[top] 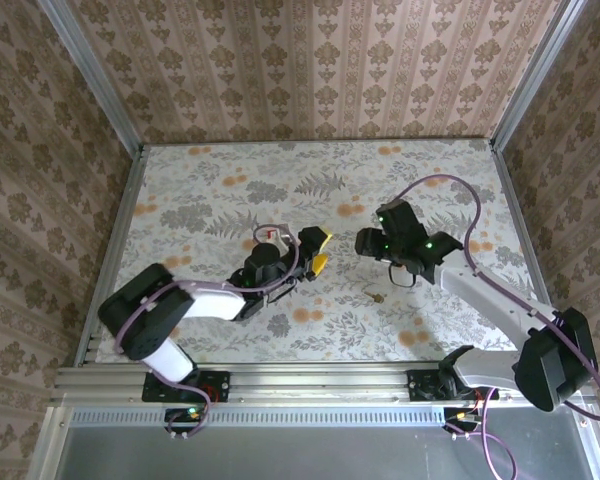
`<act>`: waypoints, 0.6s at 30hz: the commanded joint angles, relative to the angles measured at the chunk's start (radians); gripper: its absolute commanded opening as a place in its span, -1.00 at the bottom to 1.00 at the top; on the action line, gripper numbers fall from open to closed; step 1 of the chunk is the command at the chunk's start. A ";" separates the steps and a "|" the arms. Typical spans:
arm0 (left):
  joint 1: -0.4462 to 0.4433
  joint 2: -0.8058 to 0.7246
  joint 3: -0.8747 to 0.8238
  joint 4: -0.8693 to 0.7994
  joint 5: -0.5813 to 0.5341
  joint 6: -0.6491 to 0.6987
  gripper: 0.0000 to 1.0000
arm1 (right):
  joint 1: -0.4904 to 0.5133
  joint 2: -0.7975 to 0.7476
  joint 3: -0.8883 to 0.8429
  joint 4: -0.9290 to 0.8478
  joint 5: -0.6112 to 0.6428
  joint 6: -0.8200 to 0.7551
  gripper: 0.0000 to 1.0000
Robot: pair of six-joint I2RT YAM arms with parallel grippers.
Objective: Unlock with the key
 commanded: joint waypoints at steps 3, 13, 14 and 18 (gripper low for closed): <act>0.005 -0.198 0.093 -0.447 -0.009 0.353 0.78 | -0.153 0.091 -0.003 -0.109 0.090 -0.153 0.26; 0.007 -0.377 0.113 -0.725 -0.017 0.566 0.82 | -0.254 0.401 0.125 -0.083 0.049 -0.300 0.16; 0.008 -0.391 0.103 -0.735 -0.023 0.566 0.83 | -0.260 0.423 0.135 -0.077 0.035 -0.302 0.15; 0.016 -0.425 0.069 -0.744 -0.034 0.567 0.83 | -0.275 0.480 0.172 -0.064 0.021 -0.307 0.08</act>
